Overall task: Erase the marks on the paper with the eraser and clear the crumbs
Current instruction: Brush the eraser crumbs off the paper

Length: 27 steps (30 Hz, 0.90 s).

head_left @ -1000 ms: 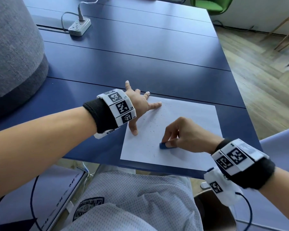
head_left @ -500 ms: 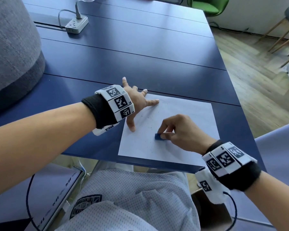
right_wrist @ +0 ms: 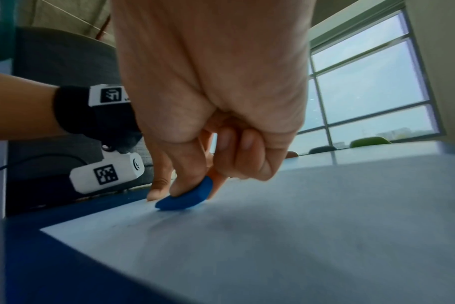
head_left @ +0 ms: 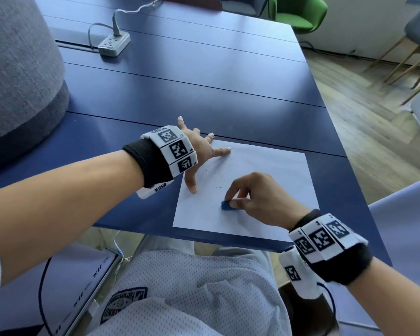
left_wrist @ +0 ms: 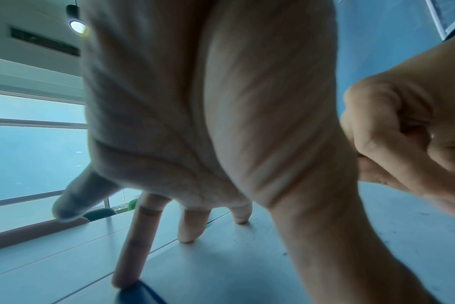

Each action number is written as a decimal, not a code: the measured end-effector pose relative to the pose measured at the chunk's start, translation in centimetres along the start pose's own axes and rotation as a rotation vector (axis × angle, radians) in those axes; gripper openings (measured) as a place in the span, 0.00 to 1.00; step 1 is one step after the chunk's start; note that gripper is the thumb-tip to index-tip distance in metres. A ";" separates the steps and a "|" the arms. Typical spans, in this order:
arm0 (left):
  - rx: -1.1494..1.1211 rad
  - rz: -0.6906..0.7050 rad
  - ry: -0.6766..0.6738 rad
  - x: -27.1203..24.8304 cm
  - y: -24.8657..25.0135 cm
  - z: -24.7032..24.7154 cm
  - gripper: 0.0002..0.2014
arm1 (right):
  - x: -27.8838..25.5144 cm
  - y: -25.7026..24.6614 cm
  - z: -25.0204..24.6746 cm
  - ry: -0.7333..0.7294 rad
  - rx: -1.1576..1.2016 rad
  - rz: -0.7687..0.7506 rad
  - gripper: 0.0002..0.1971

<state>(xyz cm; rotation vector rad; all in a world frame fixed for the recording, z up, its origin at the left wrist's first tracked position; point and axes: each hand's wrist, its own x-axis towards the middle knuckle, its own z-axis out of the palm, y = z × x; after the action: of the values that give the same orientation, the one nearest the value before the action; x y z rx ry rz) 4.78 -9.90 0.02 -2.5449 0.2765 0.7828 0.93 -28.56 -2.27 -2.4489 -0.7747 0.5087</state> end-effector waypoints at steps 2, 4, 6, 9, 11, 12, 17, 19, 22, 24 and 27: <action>0.001 -0.001 0.001 0.0 0.0 0.1 0.67 | -0.6 0.2 0.4 -0.007 0.011 0.001 0.07; -0.001 0.001 -0.007 -0.1 0.0 0.3 0.67 | -1.8 0.7 1.0 -0.008 0.041 0.005 0.07; -0.023 0.020 -0.014 0.0 -0.2 0.2 0.67 | -3.0 1.8 1.0 0.166 0.161 0.061 0.06; -0.083 0.029 -0.034 0.0 -0.7 0.2 0.68 | -3.7 4.0 0.6 0.470 0.310 0.168 0.04; -0.127 0.020 -0.035 -0.3 -0.9 0.4 0.69 | -4.5 4.9 1.1 0.542 0.408 0.201 0.05; -0.151 0.012 -0.032 -0.4 -1.0 0.5 0.69 | -4.8 5.1 1.5 0.560 0.450 0.208 0.05; -0.339 -0.028 -0.026 -2.0 -1.7 1.6 0.62 | -5.6 5.7 2.4 0.644 0.560 0.191 0.03; -0.418 -0.021 0.032 -3.2 -2.2 2.5 0.54 | -5.5 5.9 2.6 0.663 0.561 0.181 0.03; -0.505 -0.037 0.211 -5.2 -0.7 3.5 0.46 | -5.5 6.1 2.8 0.683 0.538 0.169 0.02; -0.541 -0.024 0.290 -6.3 2.9 3.6 0.43 | -5.5 6.2 2.9 0.687 0.541 0.172 0.02; -0.610 0.046 0.385 -6.0 9.6 3.6 0.37 | -5.6 6.3 2.9 0.702 0.556 0.166 0.03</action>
<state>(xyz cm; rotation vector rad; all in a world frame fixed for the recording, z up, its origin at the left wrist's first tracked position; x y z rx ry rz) -4.91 -16.23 -2.67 -3.2780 0.2437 0.4229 -2.09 -35.38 -7.14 -1.9553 -0.1085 -0.0947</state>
